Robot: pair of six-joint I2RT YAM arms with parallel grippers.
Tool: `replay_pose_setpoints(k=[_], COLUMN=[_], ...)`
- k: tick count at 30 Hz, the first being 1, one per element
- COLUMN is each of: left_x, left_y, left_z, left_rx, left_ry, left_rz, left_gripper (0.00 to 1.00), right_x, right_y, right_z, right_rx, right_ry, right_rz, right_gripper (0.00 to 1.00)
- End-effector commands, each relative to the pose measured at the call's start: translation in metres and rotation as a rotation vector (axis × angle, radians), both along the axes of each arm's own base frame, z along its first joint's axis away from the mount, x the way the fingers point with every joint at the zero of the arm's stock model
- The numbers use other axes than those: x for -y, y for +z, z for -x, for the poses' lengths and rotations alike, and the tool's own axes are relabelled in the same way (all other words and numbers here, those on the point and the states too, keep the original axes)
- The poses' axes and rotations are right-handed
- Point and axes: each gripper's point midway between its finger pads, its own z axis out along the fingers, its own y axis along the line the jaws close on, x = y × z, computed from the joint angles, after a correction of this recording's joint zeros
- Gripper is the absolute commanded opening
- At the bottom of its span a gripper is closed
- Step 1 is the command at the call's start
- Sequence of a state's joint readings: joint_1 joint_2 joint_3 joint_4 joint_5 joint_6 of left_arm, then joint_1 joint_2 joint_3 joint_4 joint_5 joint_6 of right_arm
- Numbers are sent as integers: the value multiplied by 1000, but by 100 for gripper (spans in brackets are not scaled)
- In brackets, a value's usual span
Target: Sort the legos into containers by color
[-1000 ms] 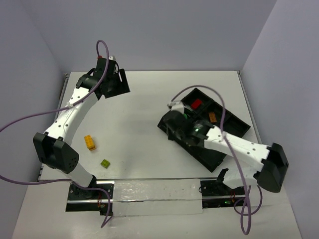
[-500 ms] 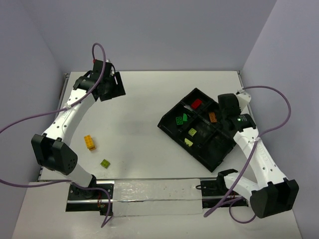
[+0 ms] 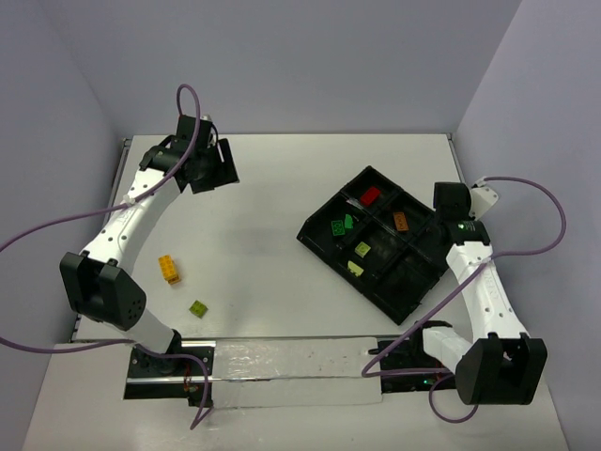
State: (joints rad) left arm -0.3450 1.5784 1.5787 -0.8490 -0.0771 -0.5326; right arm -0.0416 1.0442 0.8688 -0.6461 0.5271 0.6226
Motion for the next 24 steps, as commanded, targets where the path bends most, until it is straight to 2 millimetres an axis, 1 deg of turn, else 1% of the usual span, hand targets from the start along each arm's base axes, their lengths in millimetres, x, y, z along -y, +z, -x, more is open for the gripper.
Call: replay_pose_setpoints(k=[1,2,3,6,8,11,13,17,18,21,24], left_x=[1,0,0,0,0,1,2,0,0,-4,-6], left_y=[23,23,22,16,17,8,9,5,6,5,3], left_z=[-3,-4,-5,-13,-18,-28,-34,-43,-44,-45,-42], left_rx=[67,67,63,49,49,21,23,10,14,13,9], left_ry=[-21,-20,-21,-22,-20,-16,-12,0,4,20,27], left_rz=[19,16,10,3,3,-2,-3,-11,-15,-24,-27], left_gripper=[74,74,74,74,74,74,75,74,74,74,74], right_x=[-7,-10,-17,-27,-33,-40,-42,-44,-44,-46,-49], right_y=[6,7,9,12,4,4,-2,-14,-14,-24,-30], right_z=[-21,-24,-31,-50,-60,-81,-92,-110,-110,-118,-121], right_rx=[83,88,101,104,74,66,46,9,7,-21,-38], right_ry=[23,40,84,153,185,221,229,234,233,241,252], right_rz=[-46,-53,-69,-91,-107,-120,-126,-130,-130,-142,-154], right_gripper=[0,0,0,0,0,0,2,5,6,16,32])
